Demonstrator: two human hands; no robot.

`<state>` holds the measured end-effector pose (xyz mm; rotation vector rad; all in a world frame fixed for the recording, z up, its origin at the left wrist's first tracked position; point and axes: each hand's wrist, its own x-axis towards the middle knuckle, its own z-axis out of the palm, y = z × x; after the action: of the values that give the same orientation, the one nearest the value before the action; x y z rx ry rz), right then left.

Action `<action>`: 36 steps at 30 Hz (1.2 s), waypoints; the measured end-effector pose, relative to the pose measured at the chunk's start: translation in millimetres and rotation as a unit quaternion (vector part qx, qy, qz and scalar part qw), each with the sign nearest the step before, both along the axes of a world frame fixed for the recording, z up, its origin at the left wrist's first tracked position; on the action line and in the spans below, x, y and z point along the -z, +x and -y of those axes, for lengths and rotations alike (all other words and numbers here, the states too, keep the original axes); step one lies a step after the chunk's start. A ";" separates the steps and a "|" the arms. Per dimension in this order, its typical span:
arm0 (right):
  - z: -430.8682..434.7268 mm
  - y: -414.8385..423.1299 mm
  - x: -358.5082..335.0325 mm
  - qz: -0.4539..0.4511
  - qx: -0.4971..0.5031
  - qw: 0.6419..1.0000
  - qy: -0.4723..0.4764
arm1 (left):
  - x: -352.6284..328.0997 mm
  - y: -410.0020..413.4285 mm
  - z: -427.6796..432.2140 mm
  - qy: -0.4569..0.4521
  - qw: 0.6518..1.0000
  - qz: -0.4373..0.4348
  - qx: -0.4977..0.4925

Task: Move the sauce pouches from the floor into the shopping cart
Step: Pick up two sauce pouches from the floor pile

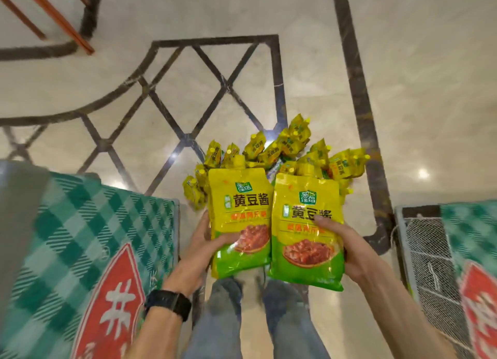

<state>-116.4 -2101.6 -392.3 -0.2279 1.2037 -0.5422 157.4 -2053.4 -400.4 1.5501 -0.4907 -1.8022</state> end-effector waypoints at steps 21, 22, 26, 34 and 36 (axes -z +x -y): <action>-177.5 25.7 -210.8 -0.095 0.195 0.963 -0.159 | -187.9 17.0 -35.2 -0.052 0.965 -0.099 0.238; -189.1 20.1 -213.7 -0.087 0.213 0.958 -0.168 | -190.9 10.3 -35.7 -0.056 0.961 -0.094 0.256; -250.4 -5.7 -221.4 -0.071 0.298 0.937 -0.170 | -204.7 -29.0 -49.1 -0.072 0.933 -0.083 0.342; -428.8 -69.7 -211.5 -0.089 0.482 0.855 -0.169 | -225.8 -159.9 -141.0 -0.081 0.848 -0.079 0.518; -481.4 -82.1 -206.4 -0.102 0.532 0.825 -0.163 | -227.0 -196.2 -177.4 -0.077 0.821 -0.079 0.561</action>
<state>-198.5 -1620.2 -185.9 0.1407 1.3794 -1.7495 -38.8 -1876.0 -173.4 0.9773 -1.6680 -2.5821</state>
